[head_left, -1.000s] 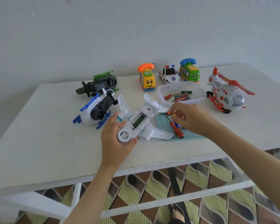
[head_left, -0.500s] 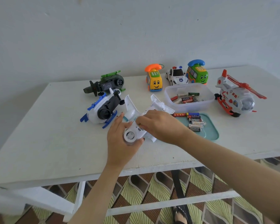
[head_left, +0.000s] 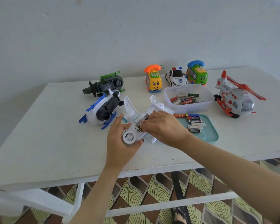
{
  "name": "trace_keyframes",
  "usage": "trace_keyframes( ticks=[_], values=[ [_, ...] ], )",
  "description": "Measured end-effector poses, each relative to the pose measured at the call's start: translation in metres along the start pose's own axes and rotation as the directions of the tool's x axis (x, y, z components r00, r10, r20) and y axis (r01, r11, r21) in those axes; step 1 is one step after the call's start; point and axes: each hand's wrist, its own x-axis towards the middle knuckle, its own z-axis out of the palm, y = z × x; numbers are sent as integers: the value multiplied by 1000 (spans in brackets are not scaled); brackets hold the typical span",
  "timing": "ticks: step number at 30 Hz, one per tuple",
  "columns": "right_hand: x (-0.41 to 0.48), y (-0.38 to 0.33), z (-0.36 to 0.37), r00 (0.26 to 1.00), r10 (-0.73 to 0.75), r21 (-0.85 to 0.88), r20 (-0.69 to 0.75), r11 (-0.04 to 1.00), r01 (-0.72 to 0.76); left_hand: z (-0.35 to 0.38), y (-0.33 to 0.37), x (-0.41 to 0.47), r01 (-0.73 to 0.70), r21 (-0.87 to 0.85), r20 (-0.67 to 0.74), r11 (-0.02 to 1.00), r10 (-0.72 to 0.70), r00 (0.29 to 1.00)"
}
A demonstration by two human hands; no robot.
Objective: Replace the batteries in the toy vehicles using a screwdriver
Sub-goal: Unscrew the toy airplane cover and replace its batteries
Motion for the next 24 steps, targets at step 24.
trace_keyframes(
  ticks=[24],
  values=[
    [-36,10,-51,782,598,-184,176,800,-571,0,-4,-1,33,57,44,998,-35,998]
  ],
)
